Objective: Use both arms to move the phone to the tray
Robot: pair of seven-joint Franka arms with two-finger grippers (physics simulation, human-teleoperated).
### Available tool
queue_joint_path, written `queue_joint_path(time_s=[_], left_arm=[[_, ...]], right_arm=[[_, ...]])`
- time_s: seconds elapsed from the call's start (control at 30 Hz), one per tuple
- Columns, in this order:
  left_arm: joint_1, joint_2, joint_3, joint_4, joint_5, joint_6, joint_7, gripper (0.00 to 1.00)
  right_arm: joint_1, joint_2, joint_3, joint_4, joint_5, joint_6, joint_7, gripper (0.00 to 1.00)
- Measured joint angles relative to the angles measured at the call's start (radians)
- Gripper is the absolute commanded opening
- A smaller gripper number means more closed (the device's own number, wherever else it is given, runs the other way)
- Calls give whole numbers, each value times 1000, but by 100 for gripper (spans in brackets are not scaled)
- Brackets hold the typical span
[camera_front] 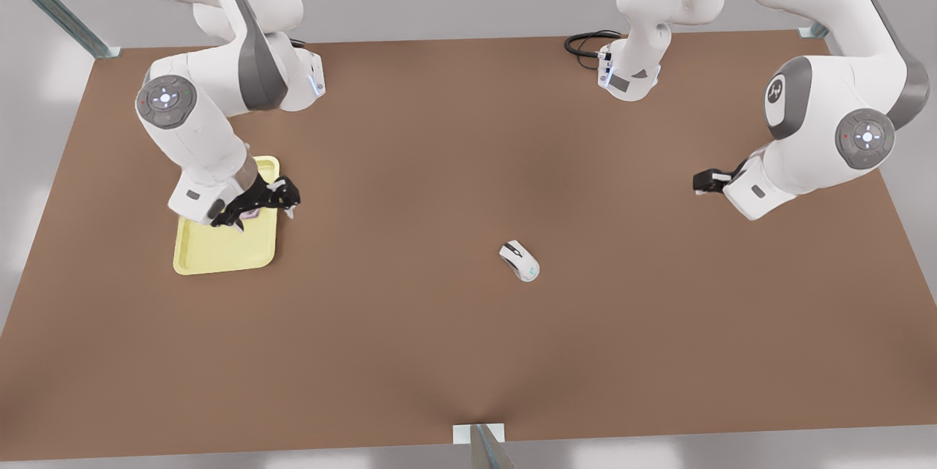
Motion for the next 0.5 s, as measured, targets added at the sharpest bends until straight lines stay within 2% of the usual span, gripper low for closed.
queue_joint_path(time_s=[0.07,0.17,0.37,0.43,0.5], left_arm=[[-1,0,2,0,0,-12,0,100],[-1,12,3,15,0,-32,0,100],[-1,16,4,18,-2,-72,0,100],[-1,16,4,19,-2,-85,0,100],[-1,16,4,19,-2,-98,-1,100]], right_arm=[[-25,-107,-4,-145,11,-4,23,100],[-14,-163,-99,-223,24,-8,41,100],[-288,-2,-132,-75,66,-20,32,100],[-292,58,-133,-11,71,-23,27,100],[-218,86,-129,12,74,-27,22,100]])
